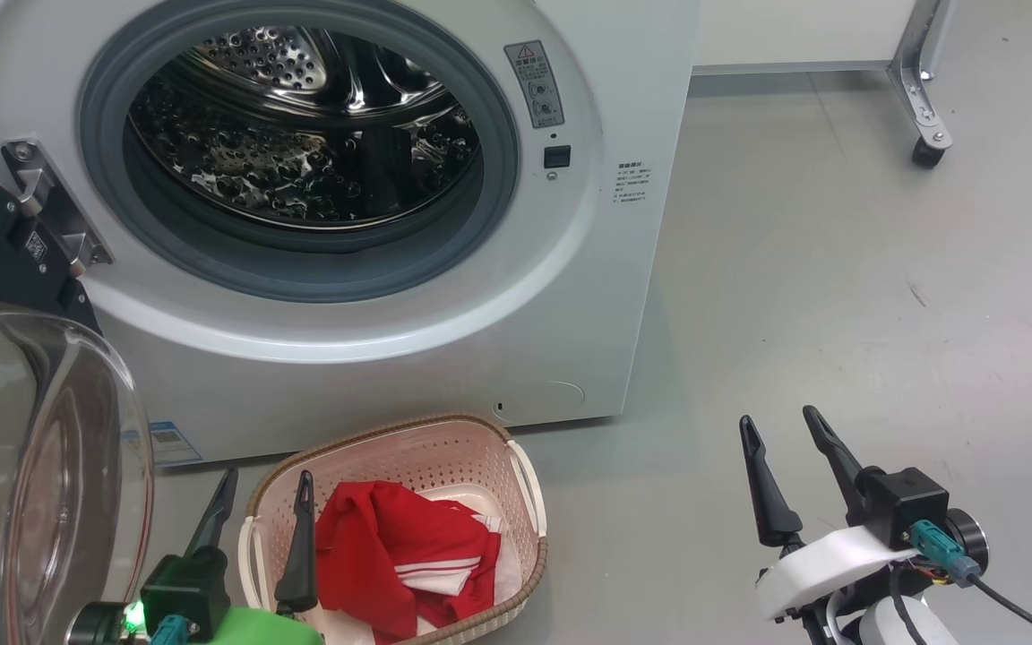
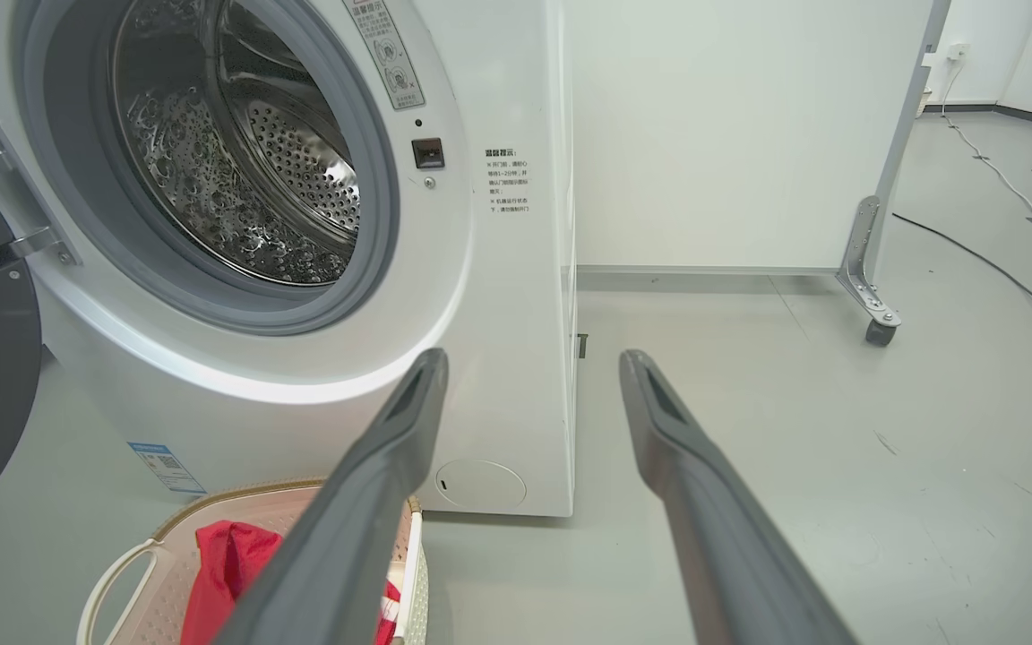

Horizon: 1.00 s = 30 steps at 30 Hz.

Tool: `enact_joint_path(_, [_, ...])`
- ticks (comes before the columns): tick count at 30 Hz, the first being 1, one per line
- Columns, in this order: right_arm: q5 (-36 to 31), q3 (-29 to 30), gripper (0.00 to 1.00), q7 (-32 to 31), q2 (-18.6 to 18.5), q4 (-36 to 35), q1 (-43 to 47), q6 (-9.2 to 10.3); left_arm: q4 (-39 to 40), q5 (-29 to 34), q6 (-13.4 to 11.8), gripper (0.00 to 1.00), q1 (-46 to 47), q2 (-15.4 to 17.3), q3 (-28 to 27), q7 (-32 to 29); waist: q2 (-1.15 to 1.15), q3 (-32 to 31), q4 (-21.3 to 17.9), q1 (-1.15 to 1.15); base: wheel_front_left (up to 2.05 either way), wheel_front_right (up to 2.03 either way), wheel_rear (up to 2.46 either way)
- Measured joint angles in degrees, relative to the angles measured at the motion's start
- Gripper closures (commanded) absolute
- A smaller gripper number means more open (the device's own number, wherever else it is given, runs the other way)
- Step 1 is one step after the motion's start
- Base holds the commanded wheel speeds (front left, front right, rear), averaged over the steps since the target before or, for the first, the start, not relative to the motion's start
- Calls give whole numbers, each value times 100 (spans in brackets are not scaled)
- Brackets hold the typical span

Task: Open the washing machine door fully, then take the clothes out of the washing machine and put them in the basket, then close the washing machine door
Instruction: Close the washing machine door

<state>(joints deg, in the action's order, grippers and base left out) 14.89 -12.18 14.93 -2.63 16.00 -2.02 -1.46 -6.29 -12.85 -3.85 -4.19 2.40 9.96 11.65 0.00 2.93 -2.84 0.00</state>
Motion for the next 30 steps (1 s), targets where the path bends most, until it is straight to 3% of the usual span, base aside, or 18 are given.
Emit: enact_joint_path(30, [1, 0, 0, 0, 2, -22, 1, 0, 463, 1, -44, 0, -159, 30, 99, -202, 0, 17, 12, 0, -68, 68, 0])
